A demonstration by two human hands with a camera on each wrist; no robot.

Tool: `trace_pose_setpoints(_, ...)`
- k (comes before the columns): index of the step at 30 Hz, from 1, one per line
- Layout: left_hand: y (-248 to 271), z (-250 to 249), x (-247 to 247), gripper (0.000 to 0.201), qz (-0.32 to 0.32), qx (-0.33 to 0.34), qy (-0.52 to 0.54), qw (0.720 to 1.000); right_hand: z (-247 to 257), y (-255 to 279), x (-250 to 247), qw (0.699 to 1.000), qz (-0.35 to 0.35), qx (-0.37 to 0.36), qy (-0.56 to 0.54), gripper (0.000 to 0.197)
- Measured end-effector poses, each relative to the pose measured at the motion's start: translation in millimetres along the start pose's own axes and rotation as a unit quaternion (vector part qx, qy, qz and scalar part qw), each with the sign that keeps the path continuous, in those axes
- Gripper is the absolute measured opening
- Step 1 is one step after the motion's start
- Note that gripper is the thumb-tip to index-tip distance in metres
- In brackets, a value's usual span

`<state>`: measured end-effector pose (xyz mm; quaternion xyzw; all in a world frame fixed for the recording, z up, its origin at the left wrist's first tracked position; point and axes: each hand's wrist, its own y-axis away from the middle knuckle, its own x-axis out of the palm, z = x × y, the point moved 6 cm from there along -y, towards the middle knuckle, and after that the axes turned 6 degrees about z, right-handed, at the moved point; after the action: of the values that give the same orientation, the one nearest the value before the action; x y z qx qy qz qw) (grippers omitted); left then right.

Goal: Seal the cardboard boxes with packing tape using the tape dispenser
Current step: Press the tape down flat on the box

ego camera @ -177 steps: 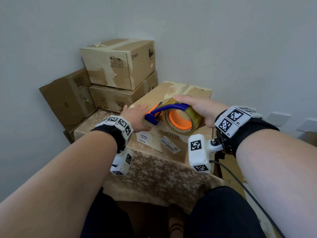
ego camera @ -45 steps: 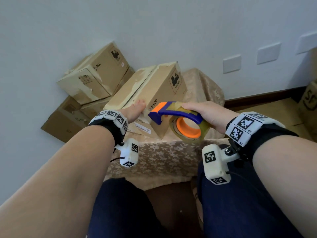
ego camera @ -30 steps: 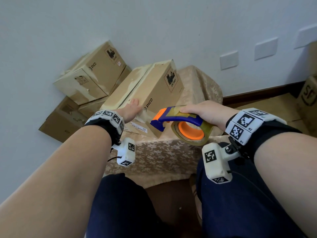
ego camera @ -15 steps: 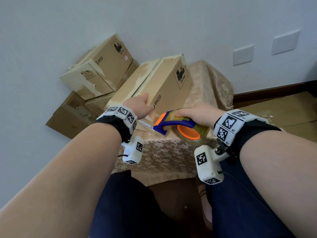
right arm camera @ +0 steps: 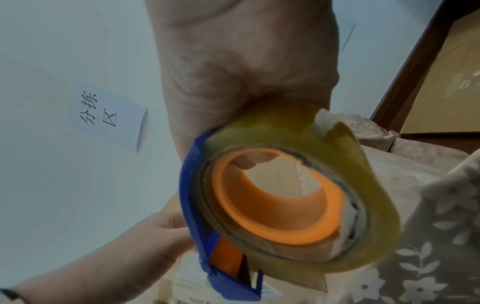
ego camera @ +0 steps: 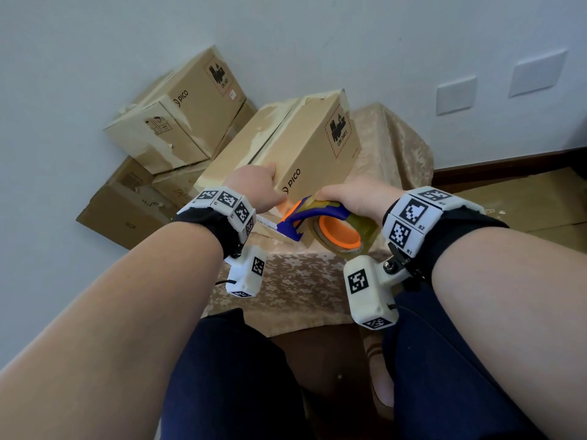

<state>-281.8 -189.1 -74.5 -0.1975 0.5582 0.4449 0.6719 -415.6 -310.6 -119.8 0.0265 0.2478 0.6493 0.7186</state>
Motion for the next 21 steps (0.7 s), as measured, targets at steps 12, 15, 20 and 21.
trace_pose_setpoints(12, -3, 3, -1, 0.034, -0.006, 0.010, -0.012, 1.000, 11, -21, -11, 0.998, -0.009, 0.007, -0.062, 0.020)
trace_pose_setpoints(15, -3, 4, -1, 0.034, -0.006, 0.011, -0.010, 1.000, 13, -24, -11, 0.998, -0.001, 0.019, -0.062, 0.017)
trace_pose_setpoints(20, -3, 4, -3, 0.033, -0.008, 0.016, -0.009, 1.000, 16, -29, -13, 0.997, -0.001, 0.035, -0.066, 0.027)
trace_pose_setpoints(21, -2, 3, -4, 0.033, -0.008, 0.017, -0.009, 1.000, 16, -31, -13, 0.997, -0.001, 0.036, -0.065, 0.028)
